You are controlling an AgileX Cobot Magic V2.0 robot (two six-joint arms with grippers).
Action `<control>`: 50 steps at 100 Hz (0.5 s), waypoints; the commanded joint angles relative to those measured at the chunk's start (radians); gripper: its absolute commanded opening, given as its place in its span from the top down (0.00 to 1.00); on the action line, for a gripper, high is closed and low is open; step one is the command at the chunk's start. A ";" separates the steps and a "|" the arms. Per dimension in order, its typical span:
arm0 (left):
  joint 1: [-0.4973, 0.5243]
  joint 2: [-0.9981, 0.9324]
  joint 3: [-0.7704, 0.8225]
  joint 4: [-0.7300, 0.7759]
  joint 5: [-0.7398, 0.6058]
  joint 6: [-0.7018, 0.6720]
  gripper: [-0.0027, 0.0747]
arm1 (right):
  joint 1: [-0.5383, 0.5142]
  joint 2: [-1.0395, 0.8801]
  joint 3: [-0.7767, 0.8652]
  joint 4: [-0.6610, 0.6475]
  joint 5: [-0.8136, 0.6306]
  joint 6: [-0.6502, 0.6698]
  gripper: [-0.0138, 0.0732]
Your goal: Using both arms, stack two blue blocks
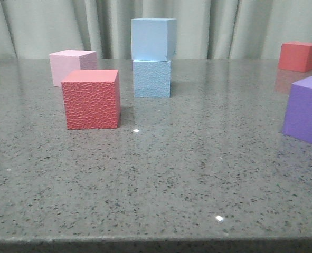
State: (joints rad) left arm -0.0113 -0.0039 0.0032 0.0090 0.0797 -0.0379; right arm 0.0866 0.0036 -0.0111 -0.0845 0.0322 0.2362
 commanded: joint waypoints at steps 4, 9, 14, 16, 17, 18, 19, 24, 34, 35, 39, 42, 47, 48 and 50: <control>0.002 -0.033 0.005 -0.009 -0.088 -0.002 0.99 | -0.014 -0.036 0.021 0.005 -0.082 -0.013 0.97; 0.002 -0.033 0.005 -0.009 -0.088 -0.002 0.99 | -0.014 -0.035 0.018 0.005 -0.039 -0.016 0.97; 0.002 -0.033 0.005 -0.009 -0.088 -0.002 0.99 | -0.014 -0.035 0.018 0.005 -0.022 -0.021 0.97; 0.002 -0.033 0.005 -0.009 -0.088 -0.002 0.99 | -0.014 -0.035 0.018 0.005 -0.020 -0.025 0.97; 0.002 -0.033 0.005 -0.009 -0.088 -0.002 0.99 | -0.014 -0.035 0.018 0.005 -0.020 -0.028 0.97; 0.002 -0.033 0.005 -0.009 -0.088 -0.002 0.99 | -0.014 -0.035 0.018 0.005 -0.019 -0.028 0.97; 0.002 -0.033 0.005 -0.009 -0.088 -0.002 0.99 | -0.014 -0.035 0.018 0.005 -0.019 -0.028 0.97; 0.002 -0.033 0.005 -0.009 -0.088 -0.002 0.99 | -0.014 -0.035 0.018 0.005 -0.019 -0.028 0.97; 0.002 -0.033 0.005 -0.009 -0.088 -0.002 0.99 | -0.014 -0.035 0.018 0.005 -0.022 -0.028 0.97; 0.002 -0.033 0.005 -0.009 -0.088 -0.002 0.99 | -0.014 -0.035 0.018 0.005 -0.022 -0.028 0.97; 0.002 -0.033 0.005 -0.009 -0.088 -0.002 0.99 | -0.014 -0.035 0.018 0.005 -0.022 -0.028 0.97; 0.002 -0.033 0.005 -0.009 -0.088 -0.002 0.99 | -0.014 -0.035 0.018 0.005 -0.022 -0.028 0.97; 0.002 -0.033 0.005 -0.009 -0.088 -0.002 0.99 | -0.014 -0.035 0.018 0.005 -0.022 -0.028 0.97; 0.002 -0.033 0.005 -0.009 -0.088 -0.002 0.99 | -0.014 -0.035 0.018 0.005 -0.022 -0.028 0.97; 0.002 -0.033 0.005 -0.009 -0.088 -0.002 0.99 | -0.014 -0.035 0.018 0.005 -0.022 -0.028 0.97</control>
State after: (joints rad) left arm -0.0113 -0.0039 0.0032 0.0090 0.0789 -0.0364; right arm 0.0794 -0.0100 0.0255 -0.0810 0.0810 0.2199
